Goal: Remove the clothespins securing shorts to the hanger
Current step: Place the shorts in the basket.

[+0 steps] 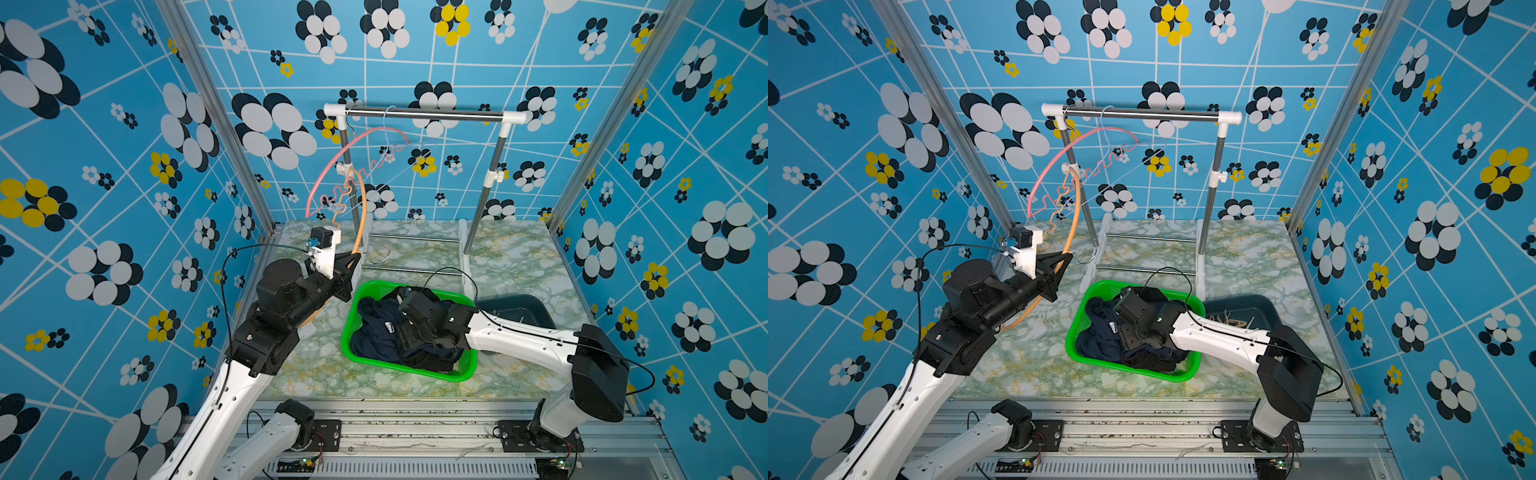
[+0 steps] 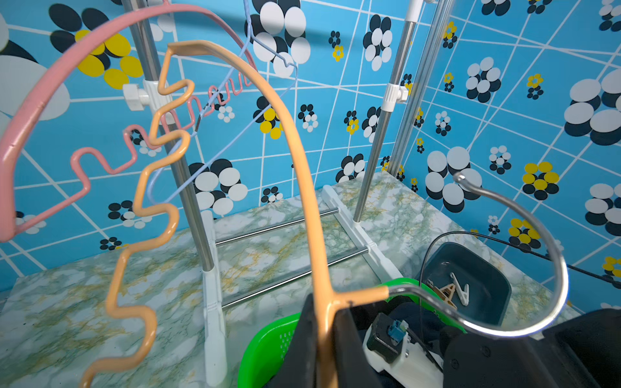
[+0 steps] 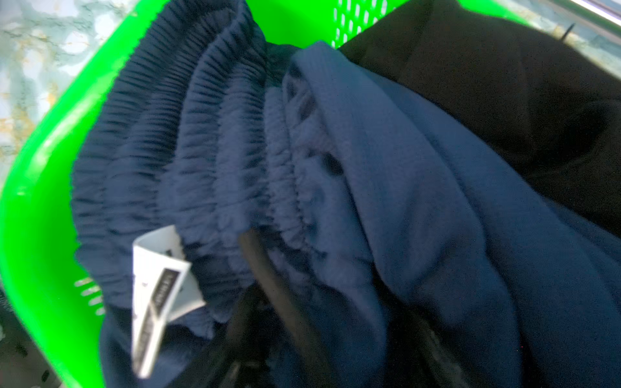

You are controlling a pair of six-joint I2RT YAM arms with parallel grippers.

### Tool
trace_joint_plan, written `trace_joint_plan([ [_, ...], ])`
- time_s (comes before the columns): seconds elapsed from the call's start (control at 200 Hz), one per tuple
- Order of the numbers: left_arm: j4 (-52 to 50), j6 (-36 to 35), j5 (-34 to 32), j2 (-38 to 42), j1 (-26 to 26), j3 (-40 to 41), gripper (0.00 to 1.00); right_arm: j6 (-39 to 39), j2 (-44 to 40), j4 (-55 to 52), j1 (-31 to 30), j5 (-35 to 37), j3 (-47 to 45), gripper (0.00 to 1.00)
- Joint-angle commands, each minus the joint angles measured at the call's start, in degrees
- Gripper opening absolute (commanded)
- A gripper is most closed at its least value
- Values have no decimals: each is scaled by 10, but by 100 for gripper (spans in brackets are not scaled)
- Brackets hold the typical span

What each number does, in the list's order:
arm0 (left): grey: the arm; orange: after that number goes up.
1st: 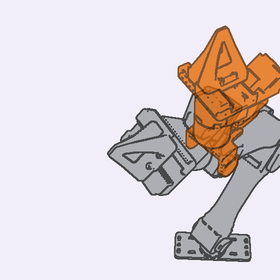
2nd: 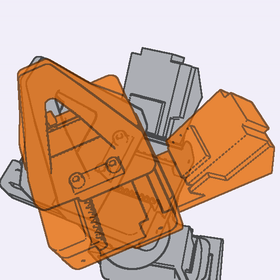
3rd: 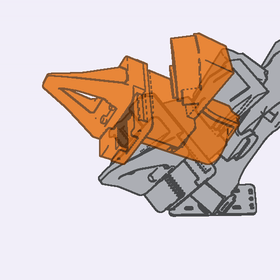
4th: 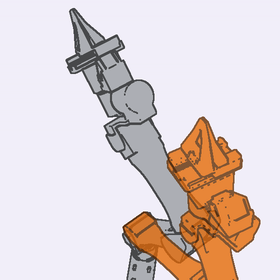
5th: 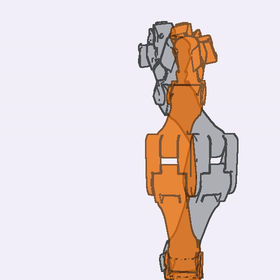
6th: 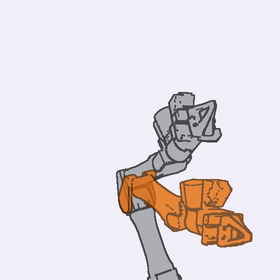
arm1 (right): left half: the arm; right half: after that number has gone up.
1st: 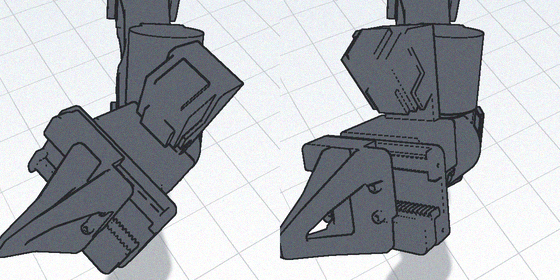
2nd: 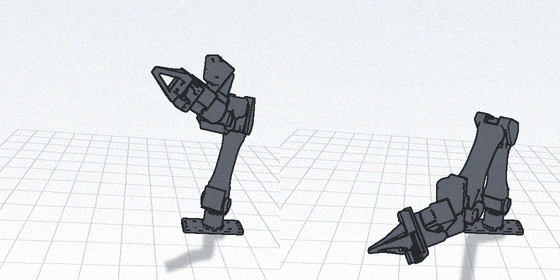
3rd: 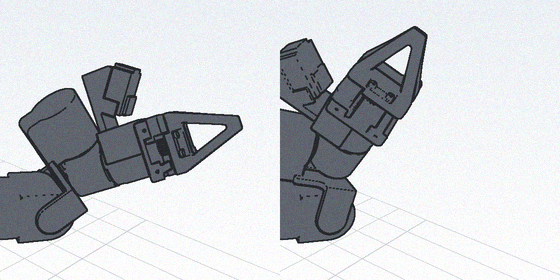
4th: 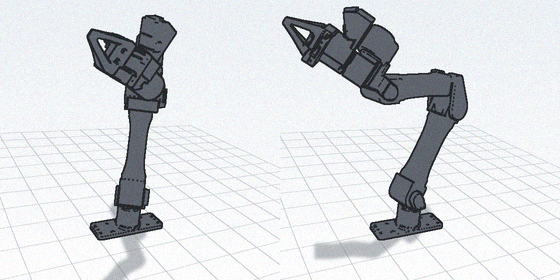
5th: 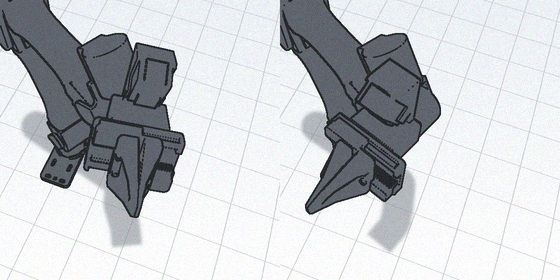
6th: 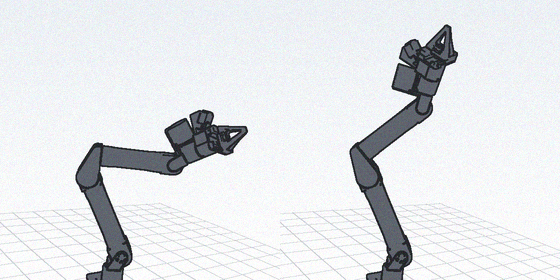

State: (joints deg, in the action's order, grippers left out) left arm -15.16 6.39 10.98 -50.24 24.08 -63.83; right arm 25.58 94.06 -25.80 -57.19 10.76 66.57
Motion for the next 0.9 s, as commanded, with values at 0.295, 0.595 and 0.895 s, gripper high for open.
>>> trace_joint_plan([
  [0.295, -24, 0, 46, -43, -3, -55, 0, 15, 49, 34, 49, -57, -62, 71],
  [0.595, -51, -13, 86, -66, -4, -67, 0, -6, -61, 2, 57, -33, 2, 75],
  [0.895, -97, 66, 188, -51, -11, -85, 0, -10, -175, -32, 68, -18, 15, 81],
])
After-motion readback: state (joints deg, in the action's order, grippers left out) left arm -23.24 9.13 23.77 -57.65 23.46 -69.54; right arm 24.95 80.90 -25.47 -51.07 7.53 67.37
